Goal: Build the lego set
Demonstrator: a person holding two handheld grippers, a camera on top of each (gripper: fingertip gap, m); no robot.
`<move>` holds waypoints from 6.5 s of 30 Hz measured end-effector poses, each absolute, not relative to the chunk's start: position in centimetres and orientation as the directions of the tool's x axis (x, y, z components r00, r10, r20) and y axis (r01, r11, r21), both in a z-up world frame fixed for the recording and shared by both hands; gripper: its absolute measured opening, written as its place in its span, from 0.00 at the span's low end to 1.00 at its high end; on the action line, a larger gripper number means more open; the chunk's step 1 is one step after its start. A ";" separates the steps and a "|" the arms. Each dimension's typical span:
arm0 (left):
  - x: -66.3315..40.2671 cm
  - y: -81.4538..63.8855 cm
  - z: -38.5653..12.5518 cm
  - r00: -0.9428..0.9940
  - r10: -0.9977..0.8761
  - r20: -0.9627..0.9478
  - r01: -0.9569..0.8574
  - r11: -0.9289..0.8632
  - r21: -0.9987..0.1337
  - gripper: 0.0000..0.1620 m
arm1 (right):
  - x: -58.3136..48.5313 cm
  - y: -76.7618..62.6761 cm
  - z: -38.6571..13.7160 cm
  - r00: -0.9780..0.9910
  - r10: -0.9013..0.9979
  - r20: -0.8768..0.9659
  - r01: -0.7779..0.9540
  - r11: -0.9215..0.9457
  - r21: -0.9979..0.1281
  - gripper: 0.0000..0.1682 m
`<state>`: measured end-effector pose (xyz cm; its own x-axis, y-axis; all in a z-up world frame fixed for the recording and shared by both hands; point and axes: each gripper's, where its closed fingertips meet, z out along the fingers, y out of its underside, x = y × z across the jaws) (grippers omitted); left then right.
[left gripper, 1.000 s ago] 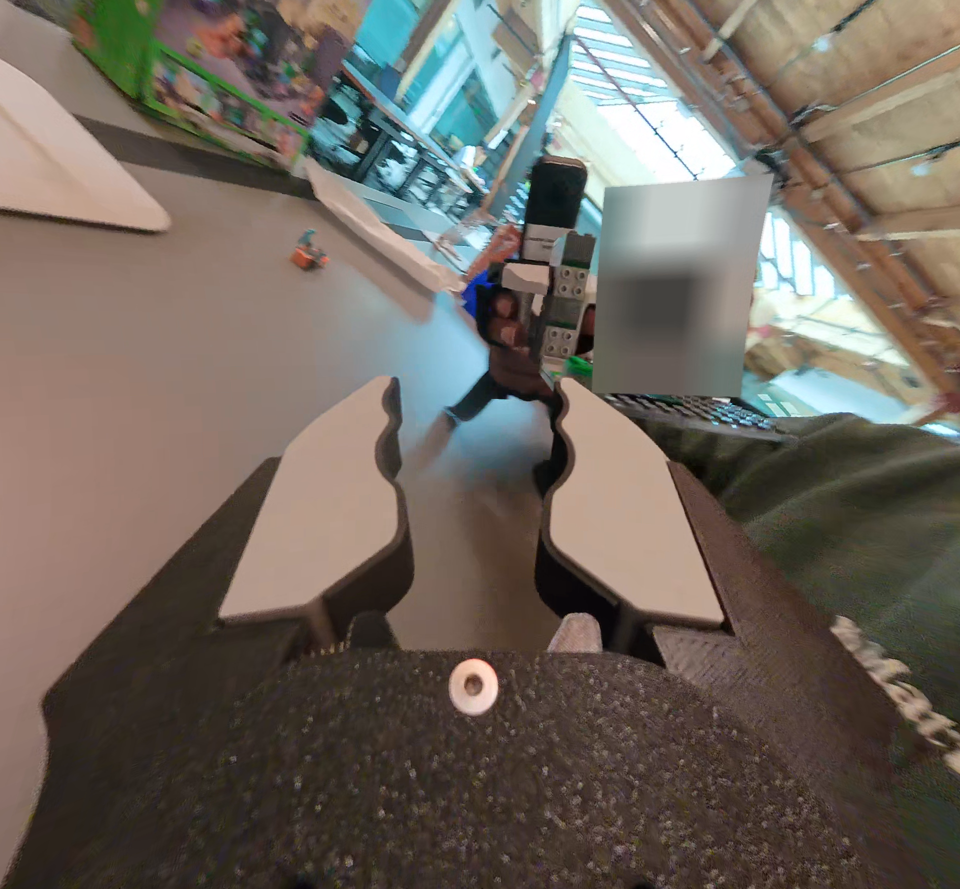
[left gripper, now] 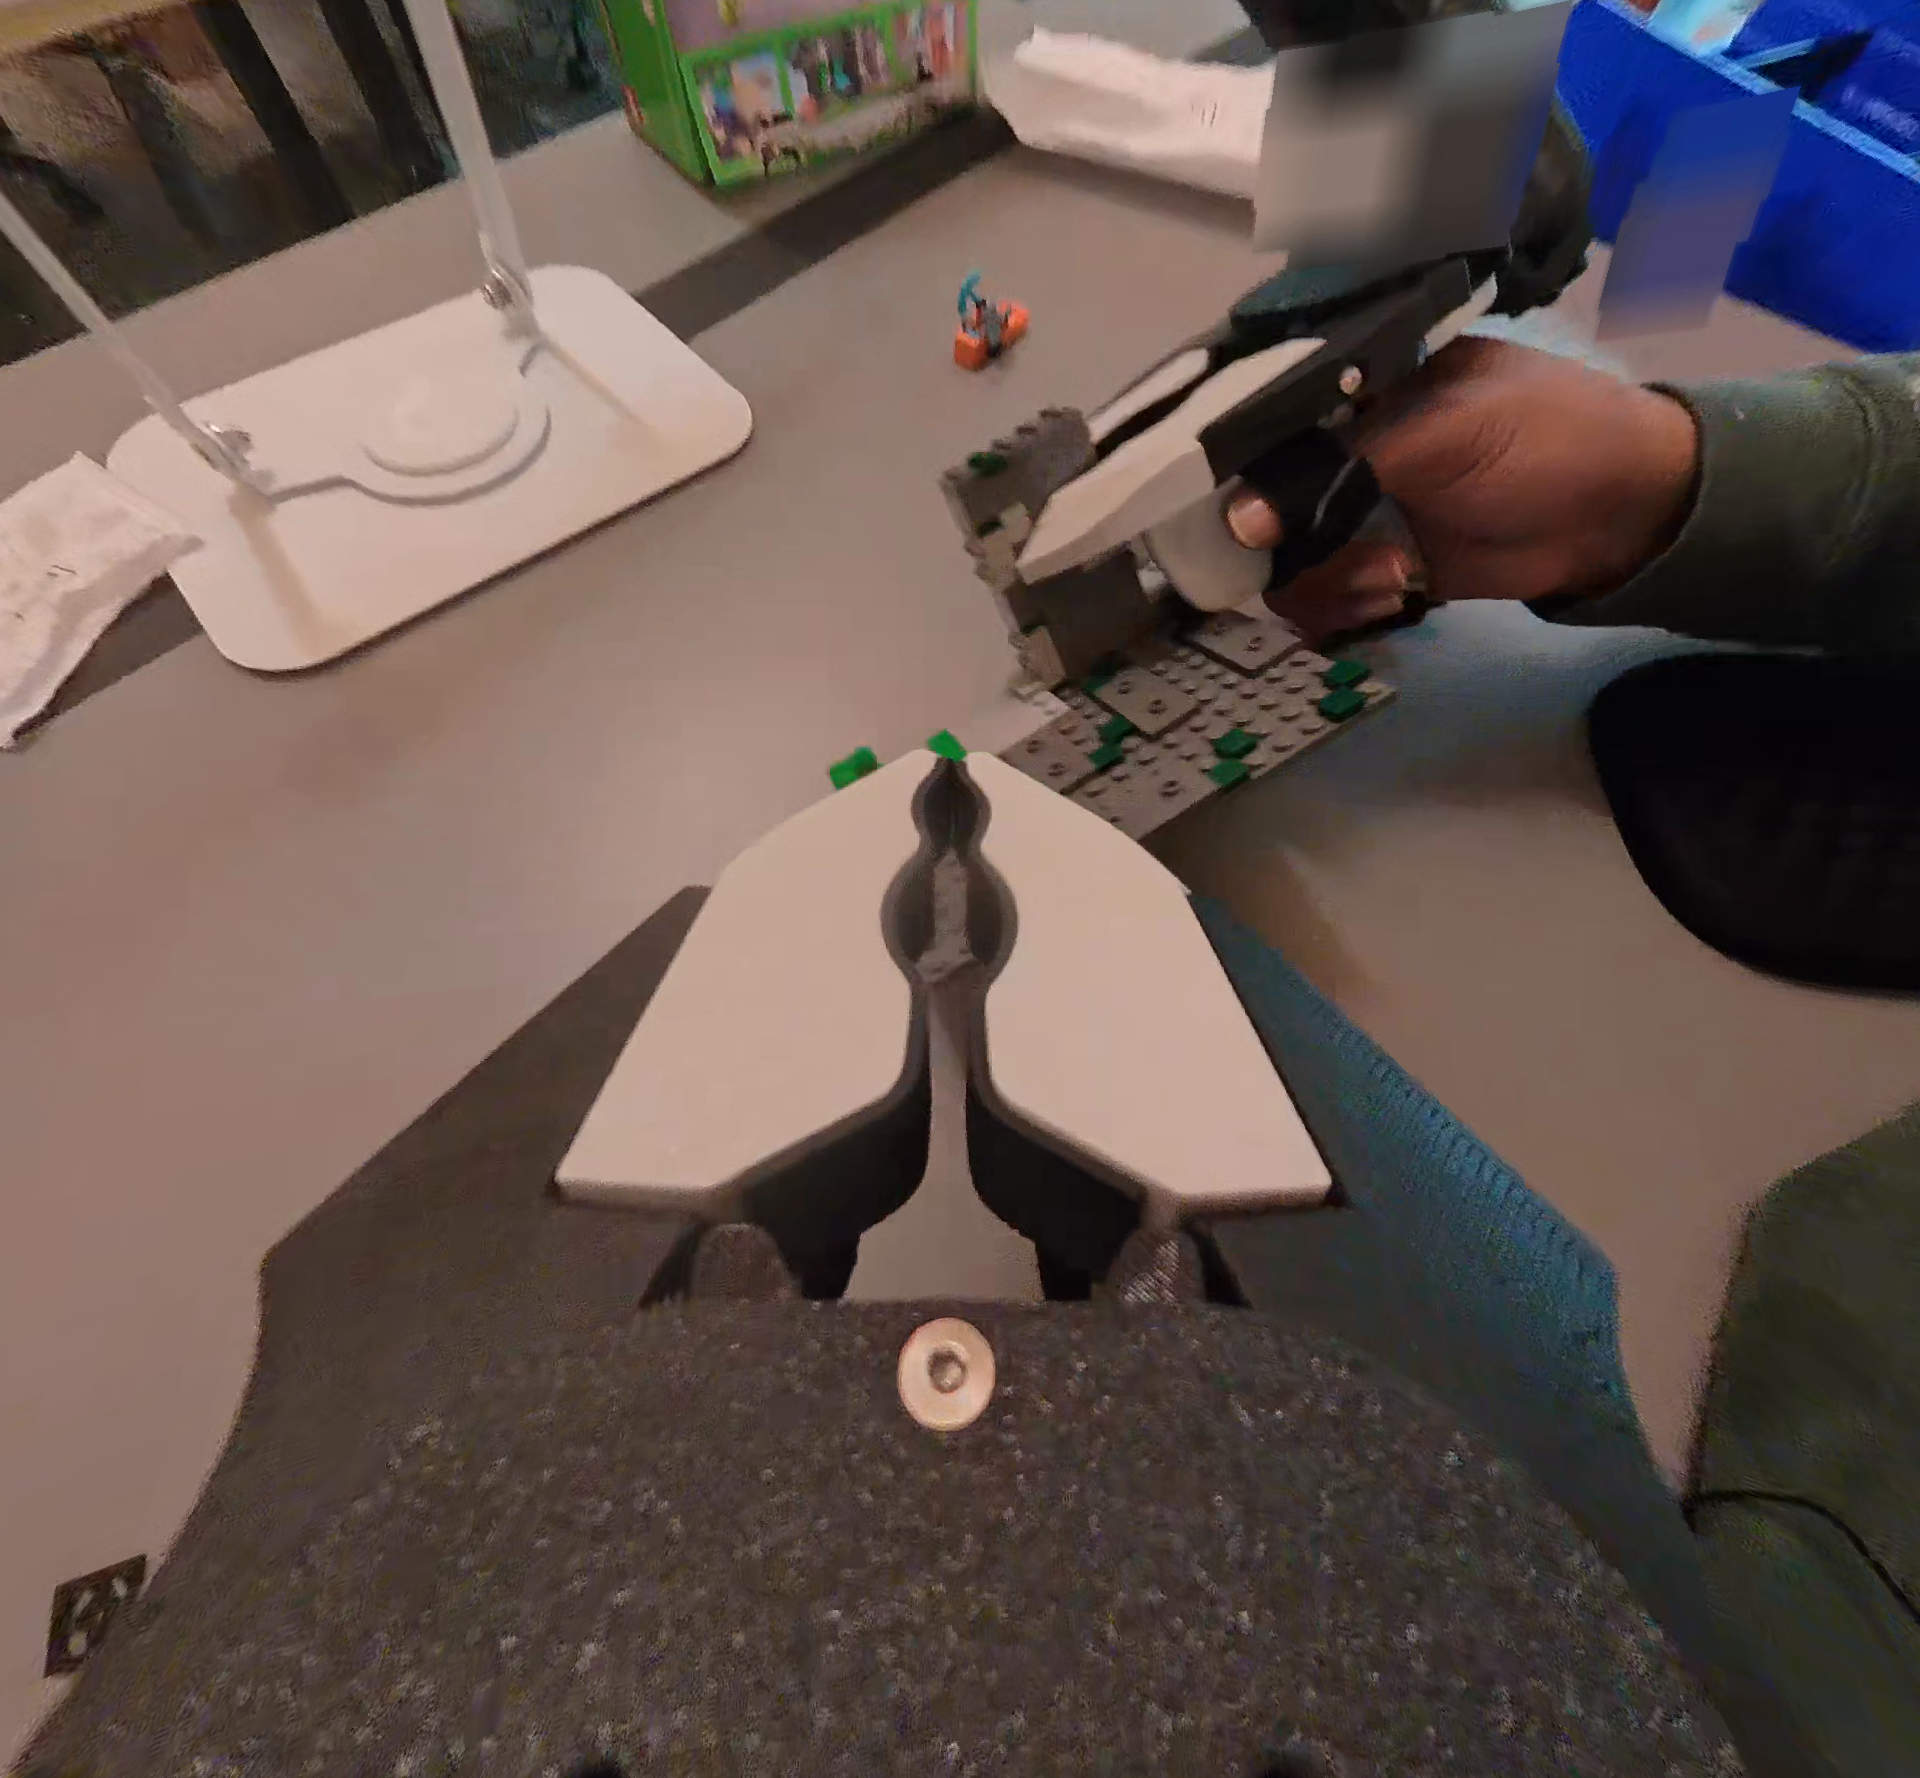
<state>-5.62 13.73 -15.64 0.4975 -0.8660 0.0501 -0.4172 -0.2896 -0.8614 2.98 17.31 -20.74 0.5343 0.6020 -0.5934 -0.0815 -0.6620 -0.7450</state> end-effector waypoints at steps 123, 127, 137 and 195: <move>-3.4 11.2 -19.7 0.558 -0.824 -0.103 -0.588 -0.305 -0.749 0.00 | -0.3 21.1 -10.3 -0.010 0.975 -0.220 -0.065 -0.221 -0.973 0.10; -3.5 11.3 -19.7 0.562 -0.819 -0.110 -0.590 -0.304 -0.748 0.00 | -0.7 21.3 -10.1 0.140 0.967 -0.213 -0.062 -0.206 -0.977 0.10; -3.4 11.2 -19.6 0.565 -0.818 -0.111 -0.586 -0.303 -0.751 0.00 | -1.1 20.8 -10.1 0.389 0.916 -0.103 -0.034 -0.097 -0.995 0.10; -3.4 11.1 -20.1 0.564 -0.820 -0.094 -0.594 -0.324 -0.736 0.00 | -2.3 20.8 -15.9 0.380 0.897 0.224 0.280 0.119 -0.953 0.10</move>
<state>-3.35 11.06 -20.15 0.5642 -0.8203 -0.0939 -0.5938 -0.3242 -0.7364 -2.26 20.84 -15.90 0.3804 0.8973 0.2241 0.2797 0.1194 -0.9526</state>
